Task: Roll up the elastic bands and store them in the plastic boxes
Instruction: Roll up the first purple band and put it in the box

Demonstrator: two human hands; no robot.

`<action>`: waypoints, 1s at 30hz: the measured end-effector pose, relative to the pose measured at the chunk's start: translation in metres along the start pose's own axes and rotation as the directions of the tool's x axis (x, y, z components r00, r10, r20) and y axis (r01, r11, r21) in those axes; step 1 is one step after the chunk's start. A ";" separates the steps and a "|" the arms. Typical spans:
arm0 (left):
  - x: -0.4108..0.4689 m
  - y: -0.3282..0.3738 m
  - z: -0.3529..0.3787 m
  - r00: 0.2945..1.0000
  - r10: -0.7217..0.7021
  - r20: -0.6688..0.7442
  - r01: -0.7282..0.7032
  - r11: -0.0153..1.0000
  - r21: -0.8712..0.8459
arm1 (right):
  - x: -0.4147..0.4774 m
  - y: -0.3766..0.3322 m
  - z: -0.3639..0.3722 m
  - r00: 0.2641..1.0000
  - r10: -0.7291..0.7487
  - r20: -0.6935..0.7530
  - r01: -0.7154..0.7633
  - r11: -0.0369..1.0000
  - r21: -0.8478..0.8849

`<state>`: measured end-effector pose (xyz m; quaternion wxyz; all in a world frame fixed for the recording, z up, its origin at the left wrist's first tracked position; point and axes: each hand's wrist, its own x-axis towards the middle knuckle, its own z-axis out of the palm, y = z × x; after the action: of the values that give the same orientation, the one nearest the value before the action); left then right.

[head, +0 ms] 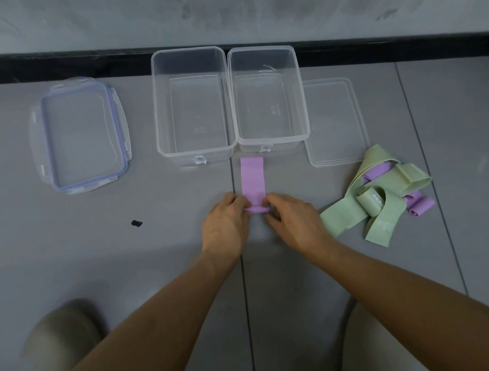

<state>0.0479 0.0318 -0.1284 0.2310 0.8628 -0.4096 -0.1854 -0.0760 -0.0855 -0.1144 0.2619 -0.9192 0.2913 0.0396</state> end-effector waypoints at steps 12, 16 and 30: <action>-0.006 -0.007 -0.002 0.997 0.074 0.016 -0.074 0.997 0.000 | 0.006 0.001 0.000 0.998 0.058 0.040 -0.060 0.997 0.043; -0.011 -0.011 -0.002 0.994 0.102 0.037 -0.103 0.994 0.023 | 0.001 0.003 -0.001 0.994 0.059 0.088 -0.061 0.998 0.024; -0.002 -0.004 -0.002 0.999 -0.033 0.008 0.034 0.999 -0.018 | 0.000 -0.001 -0.004 0.999 0.032 0.041 -0.030 0.999 -0.032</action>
<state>0.0499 0.0362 -0.1289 0.2342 0.8667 -0.3942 -0.1965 -0.0754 -0.0872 -0.1105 0.2527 -0.9176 0.2994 0.0674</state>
